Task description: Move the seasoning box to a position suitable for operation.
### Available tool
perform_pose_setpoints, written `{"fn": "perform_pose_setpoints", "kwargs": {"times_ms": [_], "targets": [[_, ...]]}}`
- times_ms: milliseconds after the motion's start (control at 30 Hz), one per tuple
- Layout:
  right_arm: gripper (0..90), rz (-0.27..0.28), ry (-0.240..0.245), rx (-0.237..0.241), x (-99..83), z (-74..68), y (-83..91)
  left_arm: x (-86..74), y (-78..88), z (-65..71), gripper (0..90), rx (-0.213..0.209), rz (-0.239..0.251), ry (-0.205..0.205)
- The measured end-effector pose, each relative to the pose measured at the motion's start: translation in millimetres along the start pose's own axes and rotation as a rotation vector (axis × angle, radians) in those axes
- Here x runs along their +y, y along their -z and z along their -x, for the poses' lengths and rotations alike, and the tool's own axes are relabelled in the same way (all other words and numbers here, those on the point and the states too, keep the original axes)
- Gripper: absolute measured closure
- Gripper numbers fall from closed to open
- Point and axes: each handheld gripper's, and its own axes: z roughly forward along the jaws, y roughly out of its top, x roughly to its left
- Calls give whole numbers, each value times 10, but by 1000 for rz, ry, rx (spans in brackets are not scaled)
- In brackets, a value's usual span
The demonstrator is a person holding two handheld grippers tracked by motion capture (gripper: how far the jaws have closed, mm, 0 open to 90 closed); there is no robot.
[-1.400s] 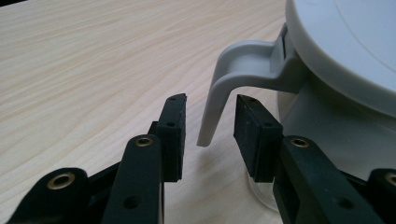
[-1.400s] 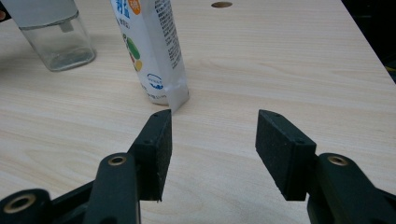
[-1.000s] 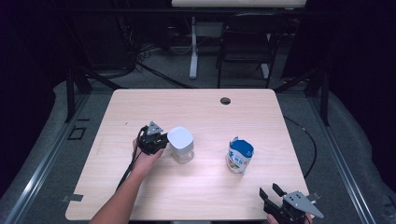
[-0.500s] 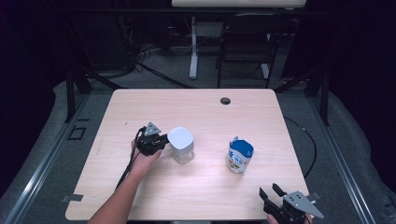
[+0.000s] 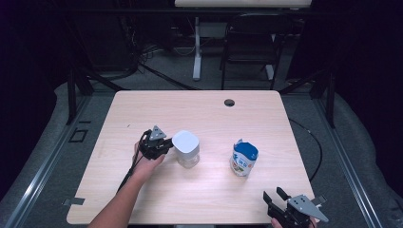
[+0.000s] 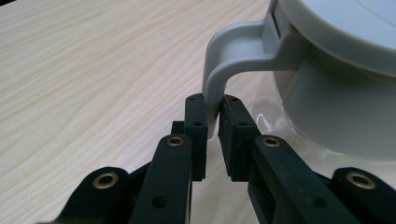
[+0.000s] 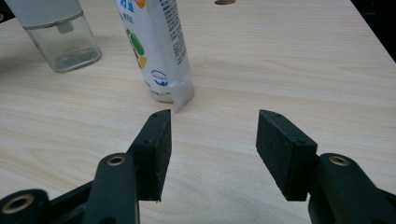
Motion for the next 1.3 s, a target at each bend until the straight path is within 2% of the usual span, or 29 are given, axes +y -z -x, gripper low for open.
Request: {"fn": "perform_pose_setpoints", "kwargs": {"times_ms": [167,267,500,633,667,833,933,1133,1300], "targets": [[452,-1,3,2,4,-6,-3,-54,67,80,826,2,3,-17],[452,6,-8,5,-2,1,-7,-87,97,115,827,-4,9,-2],[452,8,-13,12,7,-6,-3,-147,158,174,828,-18,16,4],[451,5,-7,14,5,-17,-13,-180,188,202,825,-35,26,21],[451,5,-7,14,4,-21,-17,-191,211,216,825,-54,21,28],[451,2,1,20,3,-48,-34,-228,250,283,823,-81,24,21],[451,-2,7,21,0,-59,-47,-257,281,322,819,-108,32,36],[450,-1,8,30,-4,-75,-56,-257,319,333,794,-104,39,25],[450,-1,8,28,-6,-74,-50,-228,379,293,682,-75,67,29]]}}
